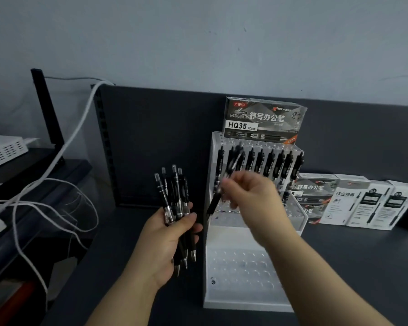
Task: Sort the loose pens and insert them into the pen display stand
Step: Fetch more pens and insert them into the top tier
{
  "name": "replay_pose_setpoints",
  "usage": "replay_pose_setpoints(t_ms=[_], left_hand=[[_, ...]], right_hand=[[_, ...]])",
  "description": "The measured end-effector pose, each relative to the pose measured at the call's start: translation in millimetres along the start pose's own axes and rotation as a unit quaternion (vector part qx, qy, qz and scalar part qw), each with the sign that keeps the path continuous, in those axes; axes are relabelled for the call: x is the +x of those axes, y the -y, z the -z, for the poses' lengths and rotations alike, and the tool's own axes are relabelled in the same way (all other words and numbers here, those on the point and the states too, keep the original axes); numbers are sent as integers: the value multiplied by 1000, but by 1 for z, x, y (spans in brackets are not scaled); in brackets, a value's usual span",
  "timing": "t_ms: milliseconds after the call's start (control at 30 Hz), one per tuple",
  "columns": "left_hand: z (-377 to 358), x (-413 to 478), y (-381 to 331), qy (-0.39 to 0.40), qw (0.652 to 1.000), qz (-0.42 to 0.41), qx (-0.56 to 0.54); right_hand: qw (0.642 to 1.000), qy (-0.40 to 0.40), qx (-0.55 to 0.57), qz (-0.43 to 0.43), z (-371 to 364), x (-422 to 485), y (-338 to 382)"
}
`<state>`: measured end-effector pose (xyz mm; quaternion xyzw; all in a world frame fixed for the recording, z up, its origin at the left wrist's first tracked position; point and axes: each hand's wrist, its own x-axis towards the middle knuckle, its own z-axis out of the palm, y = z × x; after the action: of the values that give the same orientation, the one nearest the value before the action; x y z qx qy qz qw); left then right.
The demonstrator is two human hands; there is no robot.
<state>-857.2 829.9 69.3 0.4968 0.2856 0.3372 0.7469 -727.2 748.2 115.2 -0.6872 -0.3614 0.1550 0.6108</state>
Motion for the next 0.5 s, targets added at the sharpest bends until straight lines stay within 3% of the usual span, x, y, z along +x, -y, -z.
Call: replay_pose_setpoints(t_ms=[133,500], left_hand=[[9,3,2,-18,1000,-15,15],[14,7,0,-5,1000,-21,8]], right_hand=[[985,-122,-76,91,3,22,5],[954,-74,-273,95,-14,31,-21]])
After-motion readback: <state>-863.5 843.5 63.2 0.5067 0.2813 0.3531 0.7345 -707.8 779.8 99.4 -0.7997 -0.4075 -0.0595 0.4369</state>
